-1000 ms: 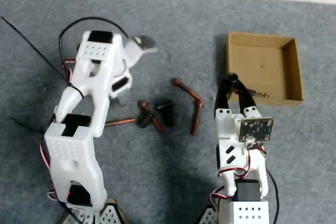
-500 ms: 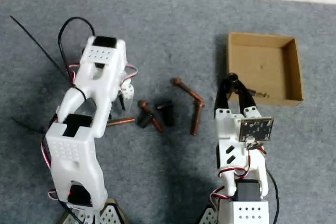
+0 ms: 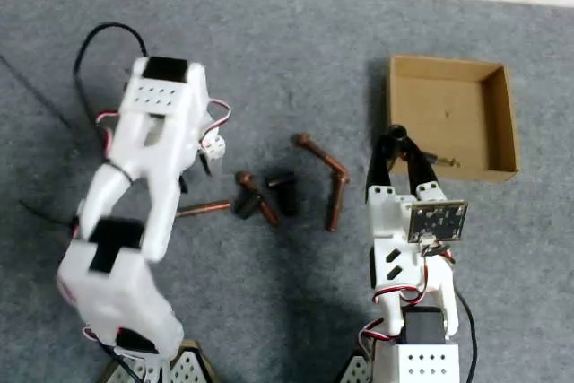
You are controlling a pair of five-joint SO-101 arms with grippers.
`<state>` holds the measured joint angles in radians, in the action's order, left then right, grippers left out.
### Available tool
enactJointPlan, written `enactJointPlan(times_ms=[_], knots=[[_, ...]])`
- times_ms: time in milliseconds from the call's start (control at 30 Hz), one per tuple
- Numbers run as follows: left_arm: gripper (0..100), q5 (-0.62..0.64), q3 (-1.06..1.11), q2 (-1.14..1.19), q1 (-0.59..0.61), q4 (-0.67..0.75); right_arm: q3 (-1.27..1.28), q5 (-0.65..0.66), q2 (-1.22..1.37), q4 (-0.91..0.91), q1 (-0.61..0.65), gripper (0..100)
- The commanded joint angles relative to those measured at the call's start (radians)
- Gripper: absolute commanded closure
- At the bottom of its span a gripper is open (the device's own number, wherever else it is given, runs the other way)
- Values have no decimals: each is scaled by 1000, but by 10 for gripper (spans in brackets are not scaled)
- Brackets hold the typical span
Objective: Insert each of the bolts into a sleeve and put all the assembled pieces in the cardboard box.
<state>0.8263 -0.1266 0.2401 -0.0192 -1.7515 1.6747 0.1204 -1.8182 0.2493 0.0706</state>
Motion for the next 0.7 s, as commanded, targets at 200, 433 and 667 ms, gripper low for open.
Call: enactJointPlan(times_ms=[200, 433, 667], knots=[[832, -77, 433, -591, -1, 230, 120, 8, -19, 1, 8, 992], [832, -21, 955, -932, -8, 624, 122, 8, -19, 2, 8, 992], [829, 92, 1376, -1194, -65, 930, 122, 8, -19, 2, 8, 992]])
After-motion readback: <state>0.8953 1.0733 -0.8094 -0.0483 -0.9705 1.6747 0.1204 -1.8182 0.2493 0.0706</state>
